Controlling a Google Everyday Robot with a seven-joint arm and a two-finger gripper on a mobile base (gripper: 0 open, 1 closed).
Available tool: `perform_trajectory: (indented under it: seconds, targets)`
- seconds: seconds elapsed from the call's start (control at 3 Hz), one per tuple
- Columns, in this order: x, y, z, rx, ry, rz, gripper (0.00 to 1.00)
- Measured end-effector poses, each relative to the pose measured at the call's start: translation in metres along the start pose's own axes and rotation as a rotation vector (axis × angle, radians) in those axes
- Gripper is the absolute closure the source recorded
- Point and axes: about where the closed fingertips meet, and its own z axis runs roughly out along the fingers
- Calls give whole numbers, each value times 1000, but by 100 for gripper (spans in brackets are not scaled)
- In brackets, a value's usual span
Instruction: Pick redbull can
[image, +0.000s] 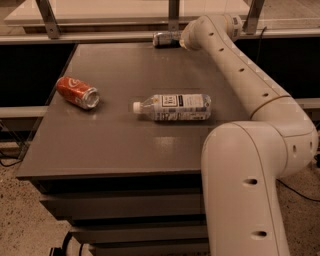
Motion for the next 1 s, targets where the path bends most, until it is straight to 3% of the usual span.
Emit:
perform_trajectory:
  seconds: [0.33, 0.67, 1.0]
  targets:
    - [8, 2, -5, -14, 10, -25, 88]
    - [14, 1, -11, -23, 16, -41, 84]
    - [13, -2, -22, -25, 8, -50, 72]
